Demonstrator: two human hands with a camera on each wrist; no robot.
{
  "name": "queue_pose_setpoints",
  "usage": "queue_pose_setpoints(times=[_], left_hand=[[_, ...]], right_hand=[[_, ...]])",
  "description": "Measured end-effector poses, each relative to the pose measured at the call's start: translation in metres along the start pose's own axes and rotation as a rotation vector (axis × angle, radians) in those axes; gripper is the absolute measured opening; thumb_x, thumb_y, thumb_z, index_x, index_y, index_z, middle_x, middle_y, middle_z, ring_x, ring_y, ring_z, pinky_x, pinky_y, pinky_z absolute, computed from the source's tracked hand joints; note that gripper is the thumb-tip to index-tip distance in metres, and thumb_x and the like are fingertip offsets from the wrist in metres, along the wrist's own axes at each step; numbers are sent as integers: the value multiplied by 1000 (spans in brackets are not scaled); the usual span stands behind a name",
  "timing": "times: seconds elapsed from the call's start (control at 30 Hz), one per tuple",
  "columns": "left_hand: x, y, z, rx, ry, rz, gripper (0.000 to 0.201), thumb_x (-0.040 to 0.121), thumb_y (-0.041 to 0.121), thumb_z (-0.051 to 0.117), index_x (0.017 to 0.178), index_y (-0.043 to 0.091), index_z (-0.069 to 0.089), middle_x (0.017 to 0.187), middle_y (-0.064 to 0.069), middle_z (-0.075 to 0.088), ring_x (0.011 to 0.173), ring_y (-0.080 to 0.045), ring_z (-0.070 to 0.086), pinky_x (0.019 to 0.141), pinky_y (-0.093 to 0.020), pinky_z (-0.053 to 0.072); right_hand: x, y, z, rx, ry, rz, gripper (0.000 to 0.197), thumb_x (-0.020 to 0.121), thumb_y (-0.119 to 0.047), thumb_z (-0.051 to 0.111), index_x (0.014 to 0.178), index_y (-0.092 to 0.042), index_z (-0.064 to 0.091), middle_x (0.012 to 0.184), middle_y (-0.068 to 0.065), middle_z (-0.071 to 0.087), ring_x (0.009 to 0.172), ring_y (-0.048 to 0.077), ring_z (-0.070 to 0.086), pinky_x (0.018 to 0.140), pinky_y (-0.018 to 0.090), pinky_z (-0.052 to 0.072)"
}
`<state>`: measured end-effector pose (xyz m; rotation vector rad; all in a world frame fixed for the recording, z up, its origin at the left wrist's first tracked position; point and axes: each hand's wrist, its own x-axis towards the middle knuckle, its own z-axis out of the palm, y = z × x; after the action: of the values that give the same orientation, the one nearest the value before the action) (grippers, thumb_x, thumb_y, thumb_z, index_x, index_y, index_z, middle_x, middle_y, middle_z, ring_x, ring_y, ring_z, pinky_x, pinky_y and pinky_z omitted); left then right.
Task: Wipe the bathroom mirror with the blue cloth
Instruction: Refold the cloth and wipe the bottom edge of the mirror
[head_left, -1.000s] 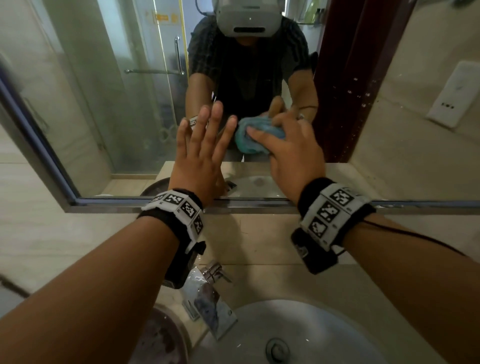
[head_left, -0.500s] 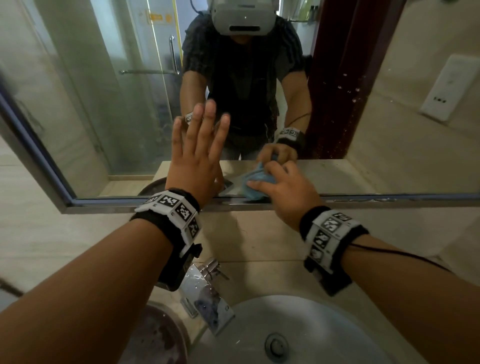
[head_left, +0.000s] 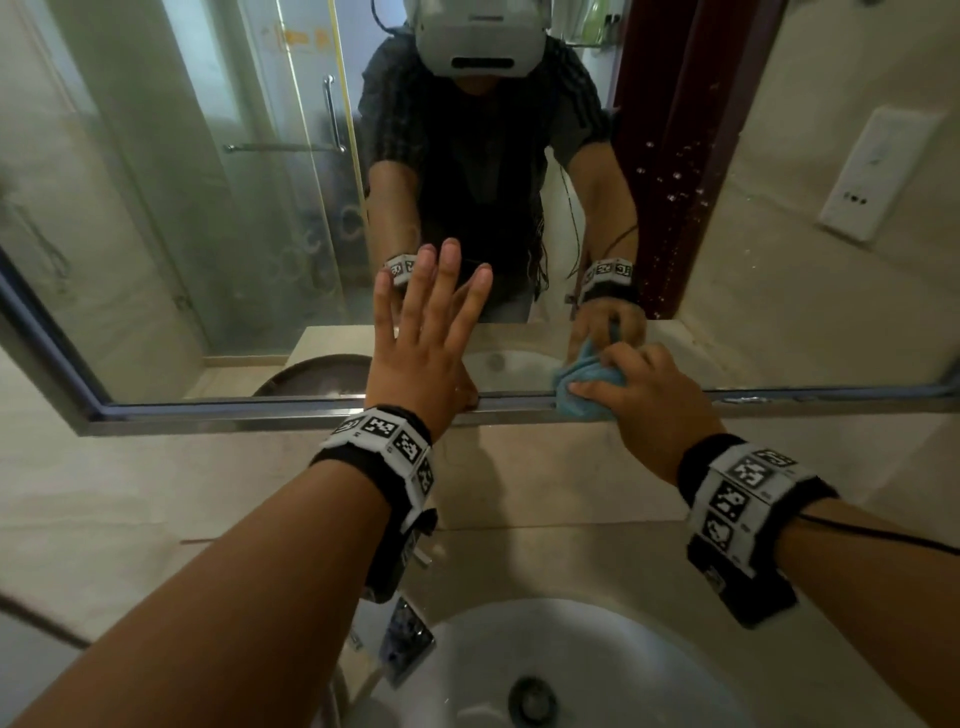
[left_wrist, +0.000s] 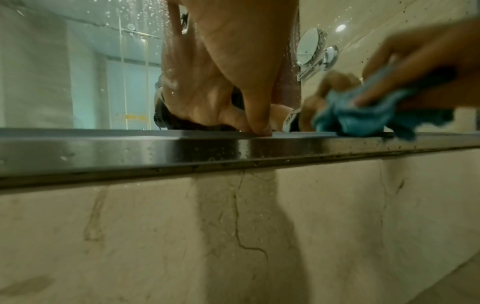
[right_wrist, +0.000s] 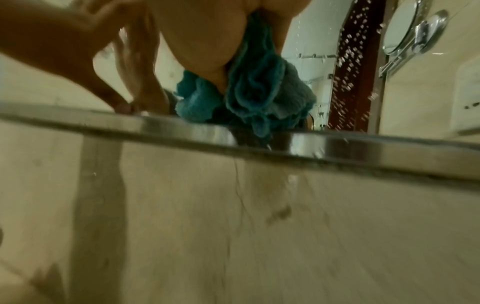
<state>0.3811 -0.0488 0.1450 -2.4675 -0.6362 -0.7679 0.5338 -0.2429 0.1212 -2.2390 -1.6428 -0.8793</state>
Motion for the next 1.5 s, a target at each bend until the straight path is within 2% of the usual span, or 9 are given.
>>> queue_pose_setpoints(times=[0.17, 0.3, 0.43, 0.7, 0.93, 1.17, 1.27, 1.4, 1.5], left_hand=[[1, -1, 2, -7, 10, 6, 141, 49, 64, 78, 148, 18, -10, 154, -11, -9, 142, -32, -10, 111, -52, -13], [0, -2, 3, -17, -2, 11, 137, 52, 65, 76, 149, 19, -9, 154, -9, -12, 142, -29, -20, 111, -51, -15], [1, -3, 3, -9, -18, 8, 136, 54, 67, 74, 148, 19, -12, 154, -9, -21, 142, -30, -20, 111, -50, -19], [0, -3, 4, -8, -10, 14, 138, 52, 67, 75, 149, 19, -11, 154, -10, -12, 142, -29, -20, 111, -52, -15], [1, -1, 2, -4, -8, 9, 138, 50, 67, 76, 149, 18, -8, 154, -12, -7, 142, -33, -3, 111, -52, -14], [1, 0, 3, -20, 4, 12, 140, 48, 64, 78, 149, 17, -7, 155, -11, -5, 142, -33, -2, 111, -54, -11], [0, -1, 7, -20, 17, 16, 139, 49, 67, 76, 150, 17, -7, 155, -10, -11, 143, -32, -9, 112, -54, -10], [1, -3, 8, -27, 19, 18, 136, 51, 66, 74, 150, 18, -6, 155, -8, -17, 140, -30, -24, 112, -52, -14], [1, -2, 7, -28, 5, 9, 137, 50, 66, 75, 150, 18, -5, 155, -9, -8, 139, -31, -23, 112, -52, -14]], right_hand=[[70, -18, -36, -29, 357, 1, 40, 86, -19, 47, 124, -19, 60, 117, 14, 54, 97, 27, 37, 71, 34, 49], [46, -30, 3, -16, 120, -72, 41, 88, -32, 57, 128, -22, 55, 122, 5, 51, 101, 25, 52, 83, 31, 50], [14, -16, 24, -51, -16, -244, 56, 63, -6, 82, 115, -18, 66, 102, 16, 49, 69, 31, 53, 54, 36, 50], [65, -15, -25, 26, 459, 52, 33, 93, -20, 50, 125, -19, 61, 106, 9, 40, 91, 25, 37, 74, 26, 39], [11, -1, 18, -86, -10, -262, 61, 60, -7, 84, 117, -19, 66, 101, 13, 37, 68, 31, 54, 53, 37, 50], [85, -2, -53, -24, 464, 136, 42, 88, -11, 53, 129, -19, 55, 109, 24, 50, 99, 33, 41, 81, 26, 35], [72, -16, -26, 56, 300, 176, 47, 91, -39, 51, 132, -16, 51, 126, 23, 46, 109, 36, 46, 90, 39, 41], [11, -5, 16, -57, -1, -240, 61, 63, -8, 84, 119, -18, 63, 104, 16, 44, 70, 33, 53, 57, 41, 52], [21, 11, -3, -27, 51, -192, 57, 68, -11, 82, 121, -19, 61, 103, 19, 49, 77, 36, 53, 61, 42, 52]])
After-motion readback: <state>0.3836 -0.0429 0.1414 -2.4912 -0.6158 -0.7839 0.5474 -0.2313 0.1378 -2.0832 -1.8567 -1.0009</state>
